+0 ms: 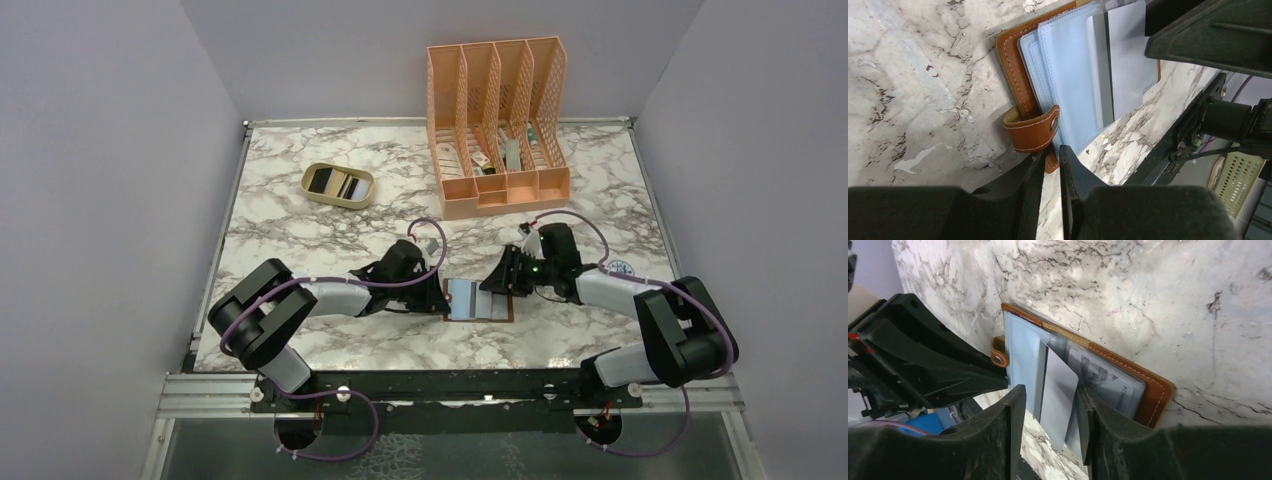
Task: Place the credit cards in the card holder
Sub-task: Insert the credit card into the card holder.
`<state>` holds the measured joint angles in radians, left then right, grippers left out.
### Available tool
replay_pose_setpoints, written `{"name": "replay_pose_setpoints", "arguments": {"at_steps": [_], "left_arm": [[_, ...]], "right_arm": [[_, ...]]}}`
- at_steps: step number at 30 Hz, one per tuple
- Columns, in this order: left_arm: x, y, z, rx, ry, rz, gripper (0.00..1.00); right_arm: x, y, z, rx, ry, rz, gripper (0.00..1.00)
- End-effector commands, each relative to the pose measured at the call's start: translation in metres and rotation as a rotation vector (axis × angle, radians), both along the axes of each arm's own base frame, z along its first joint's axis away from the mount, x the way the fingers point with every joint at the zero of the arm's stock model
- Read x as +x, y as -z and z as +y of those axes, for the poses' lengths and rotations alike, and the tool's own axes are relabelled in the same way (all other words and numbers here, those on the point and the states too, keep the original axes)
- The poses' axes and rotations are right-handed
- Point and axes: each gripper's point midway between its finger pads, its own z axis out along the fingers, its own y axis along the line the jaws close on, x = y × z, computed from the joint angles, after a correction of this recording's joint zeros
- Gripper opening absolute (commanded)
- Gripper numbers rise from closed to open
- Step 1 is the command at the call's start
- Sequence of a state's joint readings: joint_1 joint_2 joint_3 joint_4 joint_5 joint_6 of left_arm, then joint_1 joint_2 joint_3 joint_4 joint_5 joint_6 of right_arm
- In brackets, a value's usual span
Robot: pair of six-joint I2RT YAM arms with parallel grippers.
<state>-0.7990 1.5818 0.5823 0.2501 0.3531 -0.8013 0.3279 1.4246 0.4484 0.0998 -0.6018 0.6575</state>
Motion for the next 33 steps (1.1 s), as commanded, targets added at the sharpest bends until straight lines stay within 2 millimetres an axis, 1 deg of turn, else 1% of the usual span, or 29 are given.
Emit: {"name": "replay_pose_setpoints", "arguments": {"at_steps": [1, 4, 10, 11, 15, 20, 24, 27, 33], "left_arm": [[-0.027, 0.041, 0.035, 0.188, -0.008, 0.098, 0.22], [-0.027, 0.042, 0.034, 0.19, -0.006, 0.098, 0.22], [-0.028, 0.044, 0.033, 0.189, -0.003, 0.101, 0.22], [-0.029, 0.045, 0.033, 0.189, -0.001, 0.101, 0.22], [-0.028, 0.044, 0.031, 0.188, 0.0, 0.099, 0.22], [-0.029, 0.044, 0.03, 0.187, 0.004, 0.099, 0.22], [-0.029, 0.042, 0.028, 0.182, 0.003, 0.095, 0.22], [-0.029, 0.042, 0.028, 0.181, 0.001, 0.093, 0.22], [-0.03, 0.044, 0.028, 0.185, 0.004, 0.097, 0.22]], "right_arm": [[-0.002, 0.013, -0.028, -0.183, 0.069, 0.034, 0.47], [-0.005, 0.01, -0.03, -0.188, 0.081, 0.037, 0.51], [-0.012, 0.011, -0.024, -0.148, 0.069, 0.046, 0.51], [-0.017, 0.016, -0.018, -0.141, 0.064, 0.064, 0.51], [-0.024, 0.019, -0.008, -0.11, 0.051, 0.094, 0.51], [-0.024, 0.012, 0.009, -0.054, 0.035, 0.092, 0.51], [-0.024, 0.005, 0.022, -0.023, 0.029, 0.08, 0.48], [-0.025, 0.003, 0.027, -0.019, 0.028, 0.088, 0.47], [-0.029, 0.005, 0.028, -0.008, 0.016, 0.087, 0.47]]}}
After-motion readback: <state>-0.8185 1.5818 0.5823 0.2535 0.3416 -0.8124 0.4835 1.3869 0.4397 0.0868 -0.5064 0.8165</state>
